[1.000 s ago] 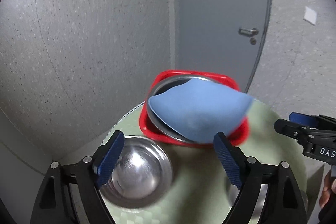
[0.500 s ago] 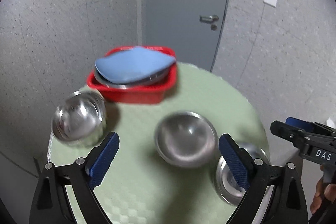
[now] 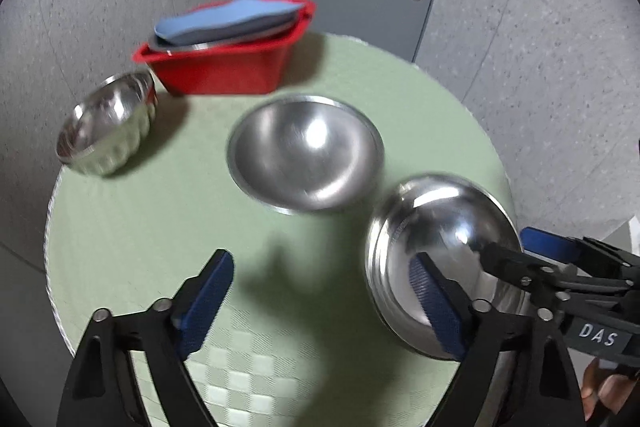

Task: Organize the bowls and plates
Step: 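Grasp the rim of a large steel bowl on the table with both grippers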

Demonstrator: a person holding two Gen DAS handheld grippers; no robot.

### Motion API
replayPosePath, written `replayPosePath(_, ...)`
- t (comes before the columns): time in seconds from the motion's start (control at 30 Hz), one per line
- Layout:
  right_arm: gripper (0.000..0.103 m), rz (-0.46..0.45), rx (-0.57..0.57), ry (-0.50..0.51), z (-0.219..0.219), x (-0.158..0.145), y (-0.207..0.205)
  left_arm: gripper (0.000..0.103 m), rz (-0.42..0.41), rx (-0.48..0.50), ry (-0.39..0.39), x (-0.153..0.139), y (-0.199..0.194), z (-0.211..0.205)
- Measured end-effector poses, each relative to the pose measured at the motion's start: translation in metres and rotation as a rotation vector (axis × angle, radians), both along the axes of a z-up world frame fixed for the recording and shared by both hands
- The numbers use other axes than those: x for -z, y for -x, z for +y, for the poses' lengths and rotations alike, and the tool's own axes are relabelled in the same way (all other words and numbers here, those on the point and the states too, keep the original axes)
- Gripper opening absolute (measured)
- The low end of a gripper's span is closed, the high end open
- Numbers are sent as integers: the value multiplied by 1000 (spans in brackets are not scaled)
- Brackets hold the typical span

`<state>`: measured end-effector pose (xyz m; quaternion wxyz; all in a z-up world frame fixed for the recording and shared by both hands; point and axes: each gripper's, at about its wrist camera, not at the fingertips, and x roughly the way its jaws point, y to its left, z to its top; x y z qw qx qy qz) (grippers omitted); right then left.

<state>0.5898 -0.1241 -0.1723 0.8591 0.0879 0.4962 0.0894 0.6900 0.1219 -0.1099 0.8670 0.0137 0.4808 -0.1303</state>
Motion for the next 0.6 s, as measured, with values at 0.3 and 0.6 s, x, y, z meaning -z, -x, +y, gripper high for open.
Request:
replayPosePath(0.3, 39, 52, -62, -44, -4, 20, -3, 19, 100, 51, 3, 28, -15, -30)
replayPosePath(0.6, 28, 18, -36, -58, -4, 4, 4, 16, 11, 115, 4, 1, -17, -34)
